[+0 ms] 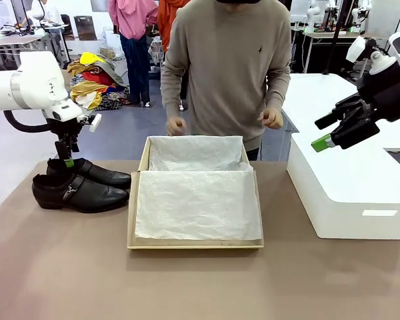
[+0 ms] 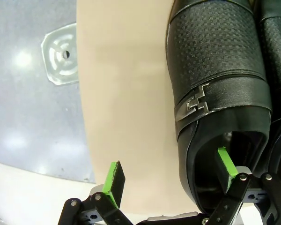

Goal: Pack the shoes into the box.
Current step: Place one shoe of the Shoes into the Shoes Box.

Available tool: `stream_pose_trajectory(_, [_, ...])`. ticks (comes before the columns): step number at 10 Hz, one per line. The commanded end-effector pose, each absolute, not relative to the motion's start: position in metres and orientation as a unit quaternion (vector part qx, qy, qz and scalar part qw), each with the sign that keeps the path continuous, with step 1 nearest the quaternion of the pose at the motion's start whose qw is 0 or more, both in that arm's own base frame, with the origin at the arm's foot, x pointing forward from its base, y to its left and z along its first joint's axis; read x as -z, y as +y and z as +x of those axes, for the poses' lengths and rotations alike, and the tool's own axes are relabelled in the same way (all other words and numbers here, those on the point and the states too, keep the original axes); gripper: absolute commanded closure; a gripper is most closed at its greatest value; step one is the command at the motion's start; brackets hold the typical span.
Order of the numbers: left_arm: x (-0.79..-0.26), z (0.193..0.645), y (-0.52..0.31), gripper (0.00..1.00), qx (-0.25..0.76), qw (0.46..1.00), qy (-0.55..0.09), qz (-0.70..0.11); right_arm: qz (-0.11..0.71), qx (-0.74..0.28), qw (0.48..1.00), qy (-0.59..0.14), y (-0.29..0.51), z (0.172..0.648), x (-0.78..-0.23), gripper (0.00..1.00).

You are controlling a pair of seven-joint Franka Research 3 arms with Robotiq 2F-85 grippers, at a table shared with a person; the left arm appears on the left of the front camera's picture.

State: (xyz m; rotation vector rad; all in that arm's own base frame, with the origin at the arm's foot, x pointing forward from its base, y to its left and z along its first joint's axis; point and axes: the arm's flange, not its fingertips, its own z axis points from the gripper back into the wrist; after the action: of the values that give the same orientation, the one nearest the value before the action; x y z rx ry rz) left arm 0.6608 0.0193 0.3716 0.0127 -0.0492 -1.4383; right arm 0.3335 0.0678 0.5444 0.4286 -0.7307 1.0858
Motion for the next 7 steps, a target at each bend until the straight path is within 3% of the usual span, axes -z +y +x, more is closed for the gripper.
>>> stream_pose_trajectory(1, [-0.369, 0.6644, 0.0198, 0.0, 0.66, 0.751, -0.009, -0.005, 0.208, -0.502, 0.766, -0.344, 0.0685, 0.3354, -0.5446, 0.0])
stream_pose_trajectory(7, [-0.3598, 0.6627, 0.0187, 0.0, 0.663, 0.748, 0.03, -0.023, 0.208, -0.502, 0.766, -0.344, 0.0685, 0.3354, -0.5446, 0.0])
